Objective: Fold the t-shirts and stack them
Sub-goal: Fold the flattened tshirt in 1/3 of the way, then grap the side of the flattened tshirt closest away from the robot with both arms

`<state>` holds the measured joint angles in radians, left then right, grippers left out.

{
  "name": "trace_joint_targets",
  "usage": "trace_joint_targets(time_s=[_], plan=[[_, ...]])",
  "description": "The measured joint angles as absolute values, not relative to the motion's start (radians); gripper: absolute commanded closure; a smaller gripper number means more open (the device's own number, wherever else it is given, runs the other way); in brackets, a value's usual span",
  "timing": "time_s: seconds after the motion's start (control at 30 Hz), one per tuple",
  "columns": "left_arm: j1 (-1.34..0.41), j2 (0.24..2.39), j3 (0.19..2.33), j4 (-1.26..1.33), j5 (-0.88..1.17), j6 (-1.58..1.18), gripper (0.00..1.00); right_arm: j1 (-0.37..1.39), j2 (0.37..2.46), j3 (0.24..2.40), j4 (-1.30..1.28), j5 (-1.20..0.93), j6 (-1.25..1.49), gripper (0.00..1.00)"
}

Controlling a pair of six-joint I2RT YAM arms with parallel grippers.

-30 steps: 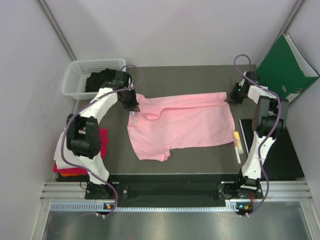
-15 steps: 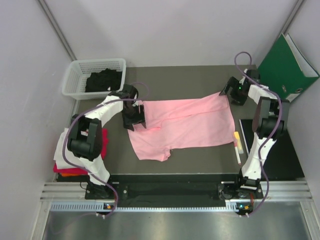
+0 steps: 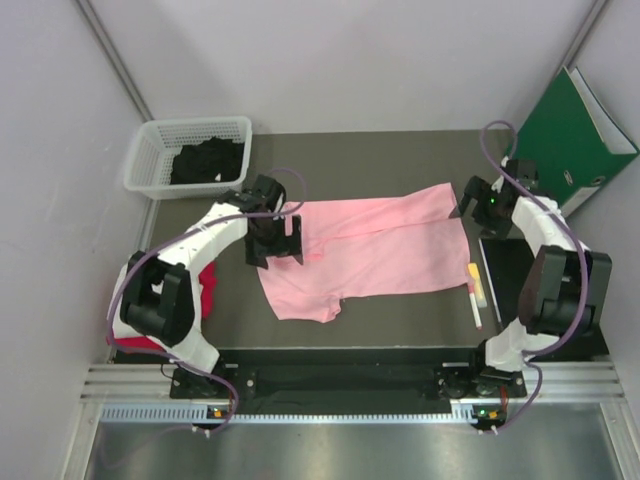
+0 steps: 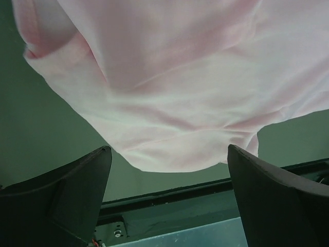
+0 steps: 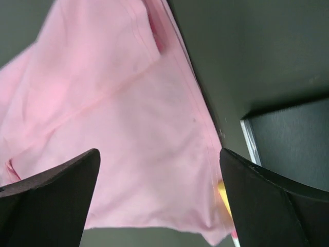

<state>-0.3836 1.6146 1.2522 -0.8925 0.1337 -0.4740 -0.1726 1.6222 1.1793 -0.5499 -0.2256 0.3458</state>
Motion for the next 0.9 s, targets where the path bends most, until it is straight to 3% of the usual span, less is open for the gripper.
trace_joint_targets(time_s=[0.23, 0.63, 0.9], plan=[[-0.488, 1.572, 1.153, -0.903, 0.135, -0.499, 0.02, -0.173, 1.517, 1.072, -0.699, -0.225, 0.319, 0.24], [-0.853, 1.554, 1.166, -0.927, -0.052, -0.515, 0.01, -0.178, 1.295, 0.863, -0.84, -0.303, 0.392, 0.24], [-1.017, 1.673, 1.219, -0.935, -0.203, -0.522, 0.06, -0.219, 1.206, 0.665, -0.738, -0.456, 0.568, 0.24]])
